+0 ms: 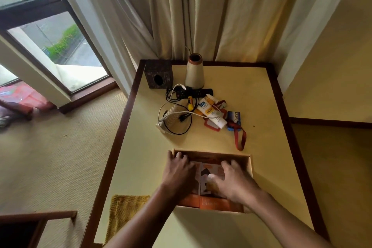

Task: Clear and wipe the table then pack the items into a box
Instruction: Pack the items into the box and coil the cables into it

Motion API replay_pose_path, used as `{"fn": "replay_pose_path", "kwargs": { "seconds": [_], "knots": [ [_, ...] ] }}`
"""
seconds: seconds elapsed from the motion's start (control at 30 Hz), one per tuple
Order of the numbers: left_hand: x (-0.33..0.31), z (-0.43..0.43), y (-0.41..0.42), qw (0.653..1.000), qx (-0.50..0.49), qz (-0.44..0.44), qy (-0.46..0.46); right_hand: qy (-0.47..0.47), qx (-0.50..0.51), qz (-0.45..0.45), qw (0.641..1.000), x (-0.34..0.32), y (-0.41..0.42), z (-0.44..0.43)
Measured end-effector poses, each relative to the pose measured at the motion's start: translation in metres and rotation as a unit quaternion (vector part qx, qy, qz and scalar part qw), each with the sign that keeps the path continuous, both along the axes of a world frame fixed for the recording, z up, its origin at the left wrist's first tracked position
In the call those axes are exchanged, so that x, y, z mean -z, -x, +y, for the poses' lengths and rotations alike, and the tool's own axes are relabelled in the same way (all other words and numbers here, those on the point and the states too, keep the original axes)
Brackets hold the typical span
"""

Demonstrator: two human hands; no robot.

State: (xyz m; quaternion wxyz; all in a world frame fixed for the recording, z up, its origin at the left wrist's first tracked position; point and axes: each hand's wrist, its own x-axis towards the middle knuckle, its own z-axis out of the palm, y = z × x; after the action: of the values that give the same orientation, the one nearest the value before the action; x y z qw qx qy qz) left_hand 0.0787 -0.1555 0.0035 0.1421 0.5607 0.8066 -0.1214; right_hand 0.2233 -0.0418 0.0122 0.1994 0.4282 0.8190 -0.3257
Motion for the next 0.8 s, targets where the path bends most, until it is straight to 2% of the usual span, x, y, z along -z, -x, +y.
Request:
{"fn": "replay_pose_path", "kwargs": {
  "seconds": [0.07, 0.2, 0.27, 0.33, 0.37, 0.4, 0.47, 0.5, 0.57, 0.7, 0.8],
  "knots": [
    [-0.013, 0.008, 0.010, 0.998, -0.013, -0.023, -0.053, -0.017, 0.009, 0.056, 0.998, -0.015, 0.007, 0.015],
    [-0.037, 0.058, 0.043, 0.981, -0.032, -0.064, -0.182, -0.067, 0.087, 0.170, 0.979, -0.033, 0.023, 0.072],
    [-0.035, 0.096, 0.065, 0.966, -0.058, -0.084, -0.237, -0.090, 0.121, 0.176, 0.973, -0.030, 0.035, 0.109],
    [-0.024, 0.140, 0.086, 0.951, -0.089, -0.116, -0.272, -0.085, 0.132, 0.136, 0.978, -0.020, 0.049, 0.142],
    [-0.018, 0.164, 0.095, 0.947, -0.113, -0.136, -0.269, -0.041, 0.105, 0.090, 0.990, -0.011, 0.054, 0.156],
    [-0.012, 0.185, 0.104, 0.946, -0.135, -0.149, -0.255, -0.053, 0.073, 0.089, 0.992, 0.004, 0.060, 0.172],
    [0.002, 0.225, 0.117, 0.951, -0.177, -0.153, -0.202, -0.003, 0.141, 0.105, 0.984, 0.022, 0.070, 0.194],
    [0.009, 0.239, 0.122, 0.953, -0.192, -0.158, -0.174, -0.060, 0.171, 0.127, 0.975, 0.033, 0.075, 0.203],
    [0.021, 0.256, 0.127, 0.958, -0.201, -0.164, -0.124, -0.086, 0.177, 0.100, 0.975, 0.047, 0.082, 0.211],
    [0.037, 0.275, 0.128, 0.981, -0.174, -0.079, -0.030, -0.092, 0.135, 0.056, 0.985, 0.058, 0.095, 0.213],
    [0.043, 0.286, 0.127, 0.982, -0.181, -0.048, 0.007, -0.099, 0.122, 0.040, 0.987, 0.069, 0.100, 0.213]
  ]
}}
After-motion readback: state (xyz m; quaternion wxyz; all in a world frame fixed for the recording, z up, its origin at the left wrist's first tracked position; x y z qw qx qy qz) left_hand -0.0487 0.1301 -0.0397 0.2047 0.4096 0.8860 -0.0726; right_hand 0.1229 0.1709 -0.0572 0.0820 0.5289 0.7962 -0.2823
